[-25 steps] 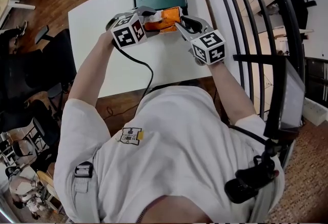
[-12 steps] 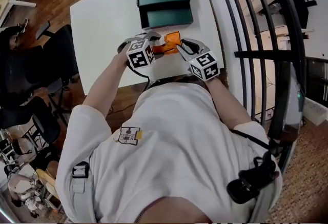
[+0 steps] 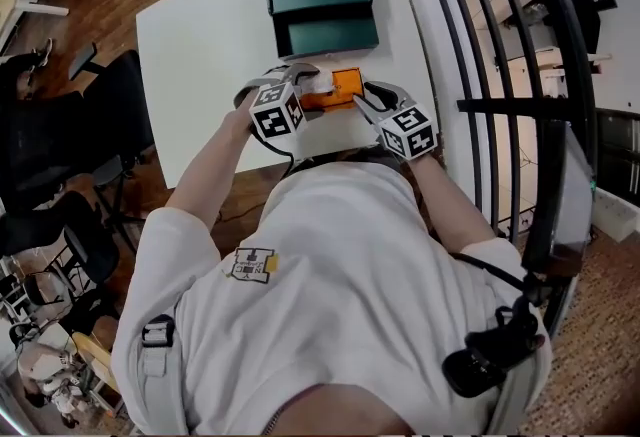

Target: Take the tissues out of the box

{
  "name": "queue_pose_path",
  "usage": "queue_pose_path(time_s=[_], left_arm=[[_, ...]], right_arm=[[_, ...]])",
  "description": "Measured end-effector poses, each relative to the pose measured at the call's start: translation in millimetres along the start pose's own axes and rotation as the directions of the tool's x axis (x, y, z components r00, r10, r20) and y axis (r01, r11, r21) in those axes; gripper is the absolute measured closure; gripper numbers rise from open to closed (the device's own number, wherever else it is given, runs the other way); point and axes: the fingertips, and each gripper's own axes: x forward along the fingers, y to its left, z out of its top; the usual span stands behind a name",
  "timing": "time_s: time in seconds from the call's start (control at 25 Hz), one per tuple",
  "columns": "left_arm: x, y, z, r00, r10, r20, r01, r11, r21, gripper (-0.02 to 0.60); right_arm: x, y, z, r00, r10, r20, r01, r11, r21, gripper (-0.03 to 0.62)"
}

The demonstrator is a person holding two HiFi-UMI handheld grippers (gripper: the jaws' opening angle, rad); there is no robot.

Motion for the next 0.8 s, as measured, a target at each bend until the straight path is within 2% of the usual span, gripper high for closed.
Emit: queue_pose_path(time_s=[0.12,0.2,0.28,0.32,0.4,0.44,0.48,0.52,0.64,0.76,0.8], left_arm=[[-25.7,5.8,1.4,0.996,0.037,0.078,-0.036,0.999,-0.022,0.183],[-52.2,12.6,2.4,0.983,0.087,0.164,-0.073,0.993,-0.09,0.183],[-80.6,17.7,1.1,0.95,0.156,0.27,-0.103,0.974,-0.203,0.184],[-93.2,17.4,-0.9,0.924,0.193,0.33,-0.102,0.956,-0.274,0.184],[-108.3,9.0,-8.7,0.864,0.263,0.43,-0.062,0.902,-0.428,0.201],[-109.5,0.5,-13.6,0.84,0.291,0.458,-0.031,0.868,-0.495,0.243],[-106.4,-10.7,-19.0,0.827,0.31,0.468,-0.002,0.835,-0.55,0.283],[-99.8,-24.2,-25.1,0.825,0.322,0.464,0.022,0.802,-0.596,0.315],[-71.4,-70.8,-40.5,0.843,0.345,0.414,0.057,0.707,-0.705,0.408],[-46.6,-100.3,-48.1,0.853,0.401,0.334,0.02,0.615,-0.789,0.565],[-39.6,-105.7,-50.6,0.855,0.423,0.301,-0.005,0.588,-0.809,0.581]], right_arm=[[-16.0,0.6,14.7,0.998,-0.028,0.058,0.028,1.0,0.0,0.454],[-28.7,6.0,26.8,0.995,-0.052,0.091,0.053,0.999,-0.01,0.454],[-40.6,16.9,35.0,0.992,-0.068,0.108,0.07,0.997,-0.014,0.454],[-45.9,23.3,36.5,0.991,-0.072,0.116,0.073,0.997,-0.004,0.456],[-55.5,36.2,32.7,0.989,-0.075,0.128,0.073,0.997,0.027,0.475],[-59.0,42.2,26.6,0.989,-0.074,0.127,0.07,0.997,0.039,0.485],[-60.8,47.9,17.9,0.991,-0.07,0.118,0.065,0.997,0.047,0.506],[-60.7,53.4,7.1,0.993,-0.063,0.101,0.058,0.997,0.054,0.529],[-54.8,69.2,-30.4,0.999,-0.024,0.038,0.021,0.997,0.075,0.594],[-45.5,73.2,-58.1,1.0,0.019,-0.02,-0.018,0.999,0.042,0.594],[-41.6,71.9,-64.0,0.999,0.034,-0.035,-0.033,0.999,0.026,0.594]])
